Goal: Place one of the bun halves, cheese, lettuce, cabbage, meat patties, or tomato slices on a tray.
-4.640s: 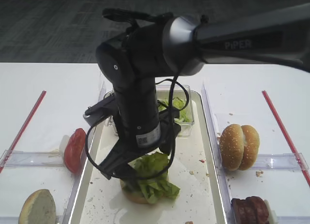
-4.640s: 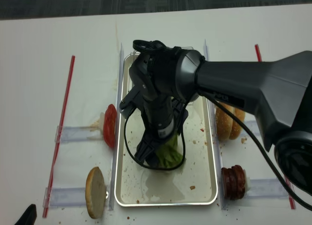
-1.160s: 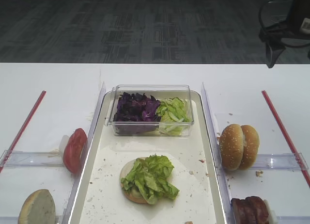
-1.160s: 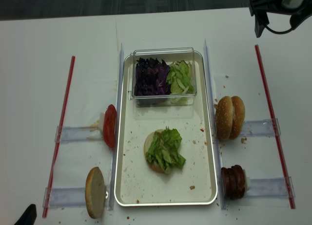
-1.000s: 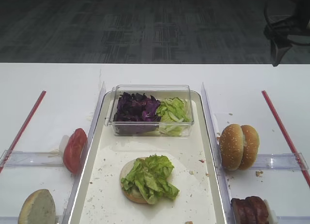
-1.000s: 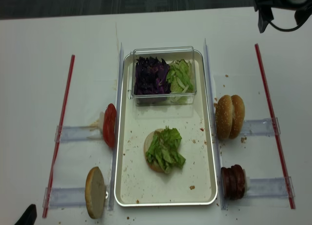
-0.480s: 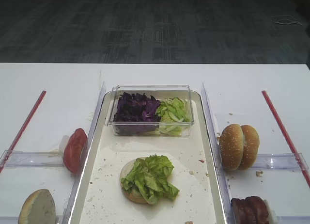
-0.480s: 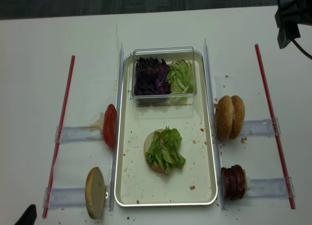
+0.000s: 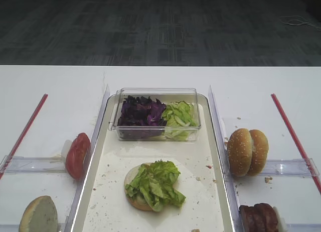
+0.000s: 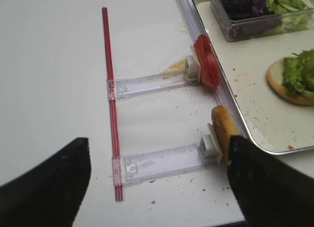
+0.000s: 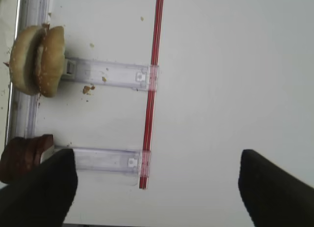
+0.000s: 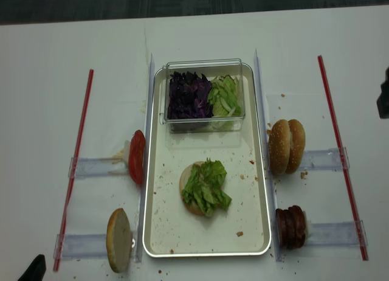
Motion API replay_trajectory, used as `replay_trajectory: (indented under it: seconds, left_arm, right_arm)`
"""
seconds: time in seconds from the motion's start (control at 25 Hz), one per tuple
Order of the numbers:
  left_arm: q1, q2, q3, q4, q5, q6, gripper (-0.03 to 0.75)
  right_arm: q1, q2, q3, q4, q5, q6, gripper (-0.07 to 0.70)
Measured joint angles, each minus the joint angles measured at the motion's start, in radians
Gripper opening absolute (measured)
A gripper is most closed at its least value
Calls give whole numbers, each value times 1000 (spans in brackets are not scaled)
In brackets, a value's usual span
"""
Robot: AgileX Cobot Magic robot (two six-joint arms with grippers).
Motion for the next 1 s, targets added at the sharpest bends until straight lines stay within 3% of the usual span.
replay_trajectory:
  seconds: [0.52, 1.0]
  left_arm:
    - [0, 0, 0, 0, 0, 0, 561]
    - [0, 0, 0, 0, 0, 0, 561]
  right_arm:
    - [0, -435, 311, 0, -10, 30, 689]
    - [0, -847, 511, 0, -101, 31, 689]
